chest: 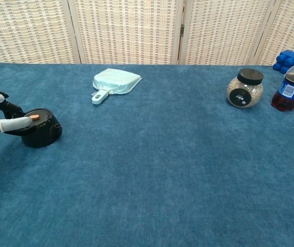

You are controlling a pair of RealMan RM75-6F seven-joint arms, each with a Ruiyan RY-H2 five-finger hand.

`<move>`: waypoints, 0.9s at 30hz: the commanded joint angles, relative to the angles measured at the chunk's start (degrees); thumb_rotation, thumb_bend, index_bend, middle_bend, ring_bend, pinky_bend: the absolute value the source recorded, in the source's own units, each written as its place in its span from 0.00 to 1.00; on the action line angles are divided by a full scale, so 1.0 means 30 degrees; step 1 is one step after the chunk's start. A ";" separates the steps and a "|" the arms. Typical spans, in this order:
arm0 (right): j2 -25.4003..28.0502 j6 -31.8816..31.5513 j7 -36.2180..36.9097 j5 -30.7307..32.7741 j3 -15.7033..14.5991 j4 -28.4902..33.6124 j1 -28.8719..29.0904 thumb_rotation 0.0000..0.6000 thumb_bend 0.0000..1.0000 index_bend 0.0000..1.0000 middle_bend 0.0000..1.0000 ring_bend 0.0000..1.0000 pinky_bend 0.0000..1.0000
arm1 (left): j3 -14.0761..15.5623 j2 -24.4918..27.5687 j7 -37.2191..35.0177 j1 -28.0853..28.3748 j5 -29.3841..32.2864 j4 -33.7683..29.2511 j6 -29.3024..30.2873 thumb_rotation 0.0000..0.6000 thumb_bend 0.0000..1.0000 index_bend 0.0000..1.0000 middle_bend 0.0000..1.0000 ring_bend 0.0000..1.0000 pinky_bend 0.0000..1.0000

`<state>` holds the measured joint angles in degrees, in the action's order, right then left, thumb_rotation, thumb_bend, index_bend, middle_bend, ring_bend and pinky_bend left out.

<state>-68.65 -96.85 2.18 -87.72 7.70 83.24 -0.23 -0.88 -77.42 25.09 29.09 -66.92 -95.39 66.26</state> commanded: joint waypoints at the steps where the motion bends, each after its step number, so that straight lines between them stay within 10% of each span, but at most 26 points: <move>1: -0.0014 0.0004 0.0000 -0.0011 -0.0012 -0.0009 0.0001 1.00 0.17 0.51 0.42 0.32 0.28 | 0.0000 -0.0030 -0.0064 -0.0041 -0.0034 0.0012 -0.0067 0.00 0.11 0.47 0.39 0.30 0.00; 27: -0.0067 0.0081 0.0293 0.0220 -0.0076 -0.0273 -0.0158 1.00 0.17 0.51 0.42 0.32 0.28 | -0.0318 -0.0643 0.0439 -0.0200 0.0054 0.0285 -0.0390 0.00 0.11 0.52 0.50 0.40 0.00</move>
<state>-68.85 -96.60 3.06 -87.06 7.47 82.41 -0.71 -1.86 -79.31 26.37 28.52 -66.77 -94.54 65.10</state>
